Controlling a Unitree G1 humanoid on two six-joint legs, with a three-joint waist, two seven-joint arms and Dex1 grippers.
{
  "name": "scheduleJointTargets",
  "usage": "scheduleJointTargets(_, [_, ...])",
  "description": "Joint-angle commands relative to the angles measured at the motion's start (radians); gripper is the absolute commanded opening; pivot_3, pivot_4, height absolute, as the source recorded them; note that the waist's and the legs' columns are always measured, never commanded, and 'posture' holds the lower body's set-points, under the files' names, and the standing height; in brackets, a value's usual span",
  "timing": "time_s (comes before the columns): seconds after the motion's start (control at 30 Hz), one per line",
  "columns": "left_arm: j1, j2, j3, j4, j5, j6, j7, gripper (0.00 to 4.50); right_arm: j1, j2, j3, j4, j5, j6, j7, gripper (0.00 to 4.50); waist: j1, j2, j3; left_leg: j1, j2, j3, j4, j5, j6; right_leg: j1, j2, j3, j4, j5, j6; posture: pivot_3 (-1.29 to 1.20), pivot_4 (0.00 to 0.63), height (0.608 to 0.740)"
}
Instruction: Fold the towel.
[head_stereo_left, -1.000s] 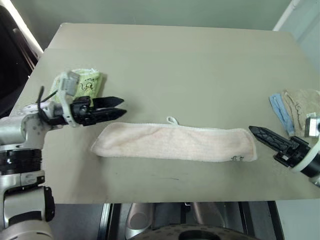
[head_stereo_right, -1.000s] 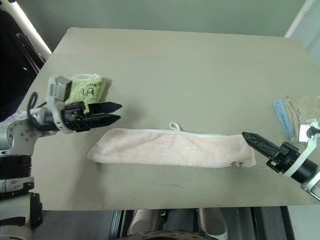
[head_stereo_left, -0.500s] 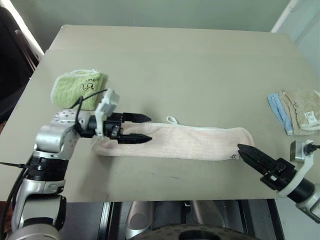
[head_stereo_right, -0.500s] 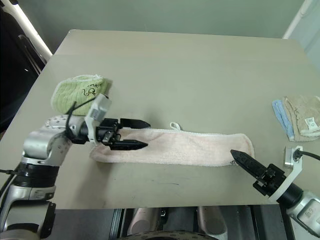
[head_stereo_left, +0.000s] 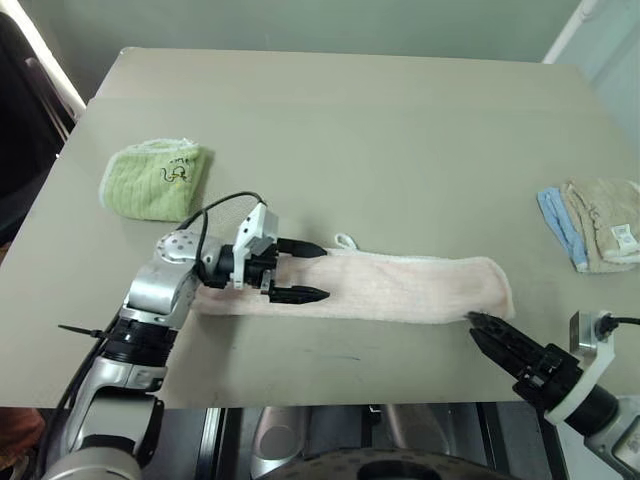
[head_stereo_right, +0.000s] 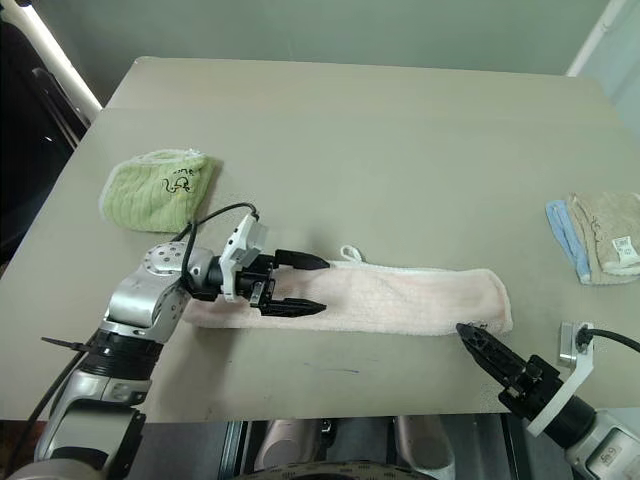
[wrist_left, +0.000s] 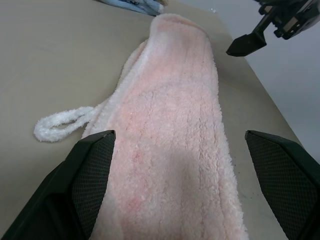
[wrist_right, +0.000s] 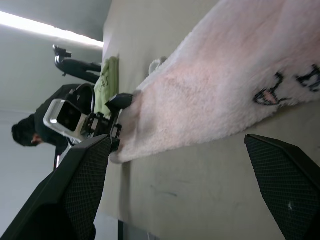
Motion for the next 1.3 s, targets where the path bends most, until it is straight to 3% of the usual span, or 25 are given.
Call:
scheduleJointTargets(0.03, [-0.004, -0.008, -0.012, -0.002, 0.016, -0.028, -0.003, 4.48, -0.048, 0.024, 0.02, 0.036, 0.022, -0.013, -0.044, 4.5, 0.0, 0.0, 0.0, 0.0, 0.0, 0.0, 0.0, 0.0, 0.0, 0.0, 0.0, 0.0, -0.001, 0.001, 0.001, 0.0, 0.15, 0.697])
scheduleJointTargets(0.37, [-0.008, -0.011, -0.011, 0.035, 0.041, -0.067, -0.011, 4.48, -0.098, 0.07, 0.062, 0.116, 0.022, 0.041, -0.106, 4.5, 0.002, 0.0, 0.0, 0.0, 0.0, 0.0, 0.0, 0.0, 0.002, 0.002, 0.0, 0.0, -0.002, 0.005, -0.003, 0.0, 0.15, 0.697])
scheduleJointTargets(1.0, [-0.001, -0.03, -0.017, 0.027, 0.06, -0.085, 0.006, 4.48, -0.259, 0.117, -0.055, 0.318, 0.022, 0.037, -0.258, 4.5, 0.004, 0.001, -0.001, 0.001, -0.001, 0.001, 0.002, 0.0, 0.001, 0.005, -0.002, 0.001, -0.006, 0.011, 0.005, 0.0, 0.15, 0.697])
scheduleJointTargets(1.3, [-0.005, -0.032, -0.017, 0.037, 0.073, -0.103, 0.011, 4.48, -0.28, 0.114, -0.049, 0.364, 0.021, 0.059, -0.254, 4.5, 0.004, 0.001, -0.002, 0.001, -0.001, 0.002, 0.003, 0.0, 0.001, 0.006, -0.003, 0.001, -0.007, 0.011, 0.006, 0.0, 0.15, 0.697])
